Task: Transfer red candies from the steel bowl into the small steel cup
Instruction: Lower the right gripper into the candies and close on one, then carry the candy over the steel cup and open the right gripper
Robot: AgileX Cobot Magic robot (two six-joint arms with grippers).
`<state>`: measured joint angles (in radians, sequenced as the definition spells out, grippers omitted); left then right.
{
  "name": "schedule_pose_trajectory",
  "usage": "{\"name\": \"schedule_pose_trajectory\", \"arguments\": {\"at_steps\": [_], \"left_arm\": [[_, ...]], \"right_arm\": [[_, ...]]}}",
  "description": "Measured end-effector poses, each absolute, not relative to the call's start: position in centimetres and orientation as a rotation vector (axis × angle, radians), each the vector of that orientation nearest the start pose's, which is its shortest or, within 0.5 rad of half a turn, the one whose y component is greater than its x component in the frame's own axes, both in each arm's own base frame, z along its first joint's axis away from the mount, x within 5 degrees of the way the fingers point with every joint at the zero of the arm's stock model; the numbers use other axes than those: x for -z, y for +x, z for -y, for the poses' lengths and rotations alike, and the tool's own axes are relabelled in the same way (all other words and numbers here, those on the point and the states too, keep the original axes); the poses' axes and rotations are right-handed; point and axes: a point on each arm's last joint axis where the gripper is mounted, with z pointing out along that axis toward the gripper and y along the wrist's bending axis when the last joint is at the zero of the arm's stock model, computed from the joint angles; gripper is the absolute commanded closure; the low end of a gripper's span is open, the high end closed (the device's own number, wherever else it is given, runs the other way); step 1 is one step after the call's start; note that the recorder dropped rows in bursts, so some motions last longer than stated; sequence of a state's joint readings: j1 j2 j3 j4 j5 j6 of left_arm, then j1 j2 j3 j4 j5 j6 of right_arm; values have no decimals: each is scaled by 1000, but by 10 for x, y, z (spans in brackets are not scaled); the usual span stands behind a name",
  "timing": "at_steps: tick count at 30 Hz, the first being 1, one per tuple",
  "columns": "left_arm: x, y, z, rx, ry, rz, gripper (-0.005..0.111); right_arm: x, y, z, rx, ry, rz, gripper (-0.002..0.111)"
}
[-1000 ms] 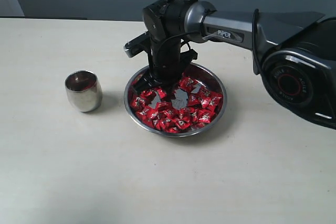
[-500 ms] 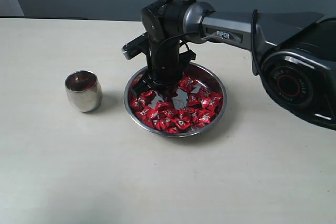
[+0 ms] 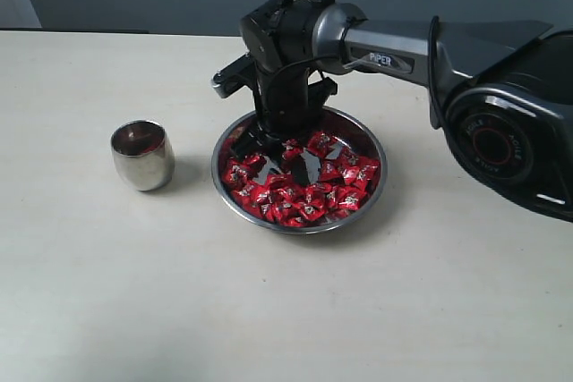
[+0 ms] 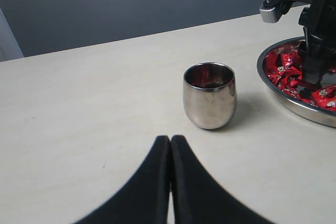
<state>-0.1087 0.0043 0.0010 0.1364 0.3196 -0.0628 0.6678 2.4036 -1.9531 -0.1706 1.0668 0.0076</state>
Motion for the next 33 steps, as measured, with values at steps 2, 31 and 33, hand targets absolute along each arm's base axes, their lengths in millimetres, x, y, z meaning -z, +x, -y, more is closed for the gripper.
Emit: {"name": "schedule_pose_trajectory", "arguments": {"at_steps": [2,31,33], "left_arm": [[-184,54,2,-9,128,-1801,106],[-184,54,2,-9,128,-1801,106],[-184,54,2,-9,128,-1801,106]], "right_arm": [[-127,393,-293,136,-1050,-2765,63],[-167,383,-309,21,-995,-2670,109],[-179,378,-316,-44,-983,-2638,109]]}}
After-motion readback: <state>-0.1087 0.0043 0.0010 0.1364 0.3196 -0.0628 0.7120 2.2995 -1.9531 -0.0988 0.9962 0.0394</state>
